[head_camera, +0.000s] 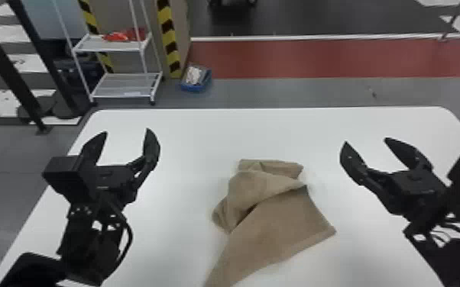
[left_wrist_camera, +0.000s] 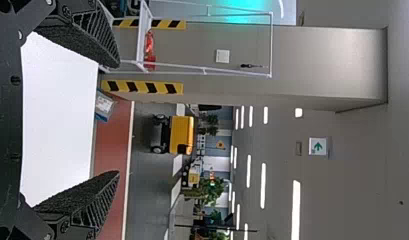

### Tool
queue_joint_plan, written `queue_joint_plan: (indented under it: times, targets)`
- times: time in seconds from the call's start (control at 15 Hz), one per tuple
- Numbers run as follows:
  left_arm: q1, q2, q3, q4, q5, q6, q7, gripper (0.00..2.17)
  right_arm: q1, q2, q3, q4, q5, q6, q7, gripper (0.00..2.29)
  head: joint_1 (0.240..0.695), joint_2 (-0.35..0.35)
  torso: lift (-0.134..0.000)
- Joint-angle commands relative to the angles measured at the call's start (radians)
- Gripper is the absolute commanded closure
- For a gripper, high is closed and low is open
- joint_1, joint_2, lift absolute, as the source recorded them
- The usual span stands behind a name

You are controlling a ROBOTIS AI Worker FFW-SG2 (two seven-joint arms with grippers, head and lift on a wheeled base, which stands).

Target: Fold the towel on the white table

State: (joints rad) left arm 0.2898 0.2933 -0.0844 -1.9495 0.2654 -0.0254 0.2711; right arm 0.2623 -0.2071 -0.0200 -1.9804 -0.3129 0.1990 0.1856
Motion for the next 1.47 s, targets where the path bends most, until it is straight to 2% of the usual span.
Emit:
queue_joint_plan:
  times: [0.0, 0.13, 0.53, 0.67, 0.8, 0.93, 1.07, 1.2, 1.27, 1.4]
  targets:
    - [-0.001, -0.002, -0.001, 0.003, 0.000, -0.003, 0.014, 0.14, -0.002, 0.000, 0.000, 0.002, 0.000, 0.000, 0.000, 0.09, 0.695, 0.065, -0.120]
    - [-0.006, -0.002, -0.018, 0.017, -0.012, -0.061, 0.046, 0.14, -0.005, 0.000, 0.003, 0.003, 0.000, 0.000, 0.003, 0.09, 0.695, 0.069, -0.120]
    - [-0.015, 0.001, -0.024, 0.018, -0.015, -0.052, 0.049, 0.14, 0.005, 0.000, 0.008, -0.006, -0.005, 0.003, 0.012, 0.09, 0.695, 0.068, -0.120]
    - [-0.018, 0.004, -0.024, 0.020, -0.026, -0.021, 0.042, 0.14, 0.031, 0.000, 0.055, -0.037, 0.012, 0.009, 0.012, 0.09, 0.695, 0.070, -0.120]
    - [-0.032, 0.003, -0.026, 0.027, -0.025, 0.040, 0.042, 0.14, 0.058, 0.002, 0.121, -0.068, 0.032, 0.101, -0.006, 0.15, 0.695, 0.097, -0.120]
    - [-0.043, 0.003, -0.021, 0.024, -0.020, 0.138, 0.040, 0.14, 0.100, 0.000, 0.206, -0.114, 0.124, 0.147, -0.049, 0.22, 0.695, 0.127, -0.120]
    - [-0.044, 0.004, -0.017, 0.024, -0.017, 0.157, 0.033, 0.14, 0.140, -0.003, 0.275, -0.152, 0.212, 0.172, -0.049, 0.25, 0.695, 0.163, -0.120]
    - [-0.044, 0.006, -0.021, 0.023, -0.009, 0.157, 0.020, 0.14, 0.153, -0.037, 0.354, -0.193, 0.284, 0.288, -0.048, 0.26, 0.695, 0.217, -0.120]
    - [-0.043, 0.006, -0.024, 0.021, -0.011, 0.154, 0.019, 0.14, 0.167, -0.037, 0.397, -0.213, 0.344, 0.356, -0.048, 0.26, 0.695, 0.233, -0.120]
    - [-0.043, 0.004, -0.024, 0.023, -0.012, 0.154, 0.017, 0.14, 0.192, -0.044, 0.443, -0.226, 0.399, 0.389, -0.048, 0.26, 0.695, 0.260, -0.120]
